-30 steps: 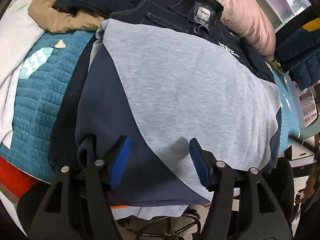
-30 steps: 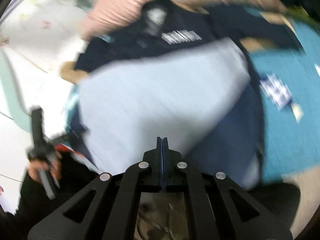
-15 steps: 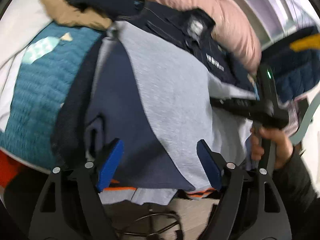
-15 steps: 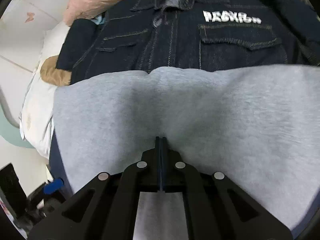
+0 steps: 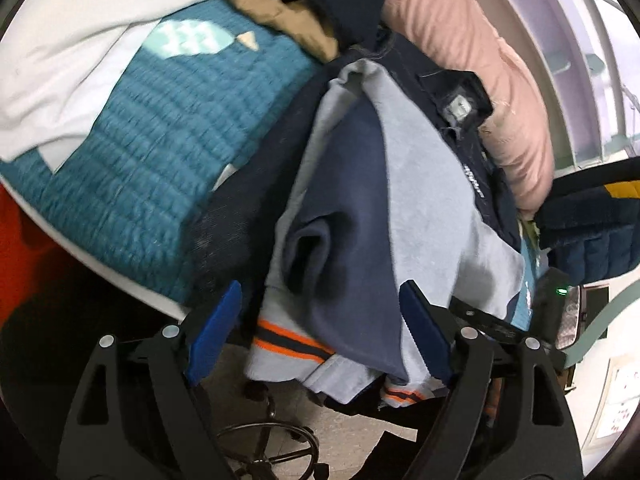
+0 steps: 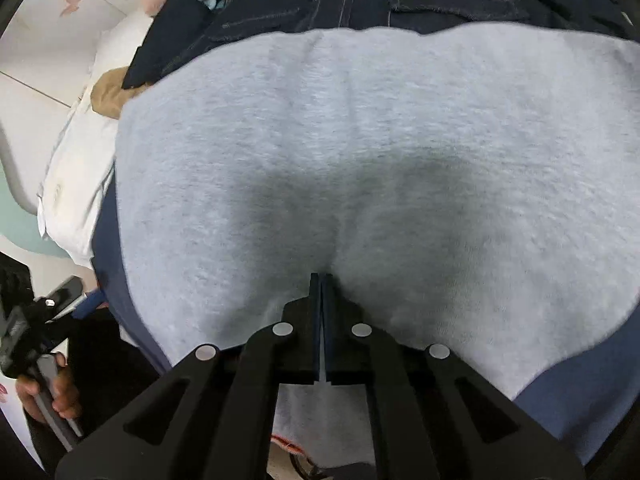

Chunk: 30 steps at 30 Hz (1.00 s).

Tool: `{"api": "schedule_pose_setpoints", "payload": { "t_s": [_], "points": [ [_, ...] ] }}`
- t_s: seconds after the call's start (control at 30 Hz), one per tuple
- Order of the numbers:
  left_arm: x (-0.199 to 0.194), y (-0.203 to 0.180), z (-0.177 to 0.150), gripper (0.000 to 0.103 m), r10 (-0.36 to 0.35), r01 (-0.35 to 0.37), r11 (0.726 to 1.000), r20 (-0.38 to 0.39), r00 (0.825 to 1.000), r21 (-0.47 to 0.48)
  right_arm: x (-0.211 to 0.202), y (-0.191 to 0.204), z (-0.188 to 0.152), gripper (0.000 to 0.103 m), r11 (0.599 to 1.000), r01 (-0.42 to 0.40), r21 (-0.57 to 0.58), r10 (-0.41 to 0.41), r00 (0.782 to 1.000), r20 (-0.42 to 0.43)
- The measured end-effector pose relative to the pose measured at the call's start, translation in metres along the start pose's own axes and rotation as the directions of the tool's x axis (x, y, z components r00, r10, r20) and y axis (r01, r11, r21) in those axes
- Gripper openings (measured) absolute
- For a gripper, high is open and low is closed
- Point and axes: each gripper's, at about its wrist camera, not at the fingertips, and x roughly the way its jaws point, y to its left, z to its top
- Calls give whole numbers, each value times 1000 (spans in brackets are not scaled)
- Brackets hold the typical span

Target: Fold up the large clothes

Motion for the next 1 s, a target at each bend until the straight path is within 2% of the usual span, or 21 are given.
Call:
{"api": "schedule_pose_setpoints", "payload": {
  "t_s": [0.03, 0.1, 0.2, 0.3, 0.4, 0.47, 0.53, 0.57, 0.63, 0.7, 0.83, 0.9, 0.93, 1.0],
  "points": [
    [2, 1, -1, 82, 2, -2, 1000, -15, 1000, -8, -6, 2, -3, 6, 1000, -11, 10, 11, 1000, 0],
    [8, 0, -7, 82, 4, -4, 1000, -41, 999, -5, -12, 14, -15, 6, 999, -40, -7, 40, 999, -1],
    [20, 0, -13, 82, -3, 2, 1000, -94, 996, -10, 1, 10, -35, 0, 999, -20, -33, 20, 1000, -6],
    [31, -2, -16, 82, 23, -23, 1000, -124, 992, 2, 7, 1, -35, 0, 998, -69, 10, 69, 998, -3],
    [32, -10, -16, 79, 28, -25, 999, -131, 991, 25, -2, 3, -38, 0, 998, -68, 9, 68, 998, -8],
    [32, -13, -19, 71, 73, -67, 996, -128, 989, 53, -10, 6, -46, 6, 997, -80, 14, 80, 996, -29],
    [28, -13, -21, 59, 102, -96, 994, -118, 988, 57, -11, 5, -57, 3, 998, -70, -8, 70, 997, -31],
    [25, -12, -22, 56, 108, -101, 993, -114, 988, 61, -8, 4, -59, 1, 998, -65, -10, 64, 998, -25],
    [18, -14, -23, 46, 123, -115, 990, -103, 987, 78, -3, -3, -60, 0, 996, -91, 20, 92, 996, -20],
    [12, -20, -25, 38, 143, -133, 985, -88, 986, 110, 0, -3, -55, 0, 992, -119, 44, 121, 992, -25],
    [20, -18, -26, 28, 187, -174, 976, -96, 978, 135, -3, -6, -59, 0, 992, -119, 35, 119, 993, -16],
    [28, -13, -26, 17, 219, -204, 969, -103, 970, 140, -3, -7, -58, 0, 992, -124, 33, 124, 992, -14],
    [28, -14, -26, 11, 211, -196, 971, -103, 972, 140, -4, -8, -59, 0, 991, -131, 36, 132, 991, -12],
    [21, -26, -28, 9, 213, -197, 961, -65, 975, 193, -8, -17, -64, 0, 988, -148, 44, 148, 989, -7]
  ]
}}
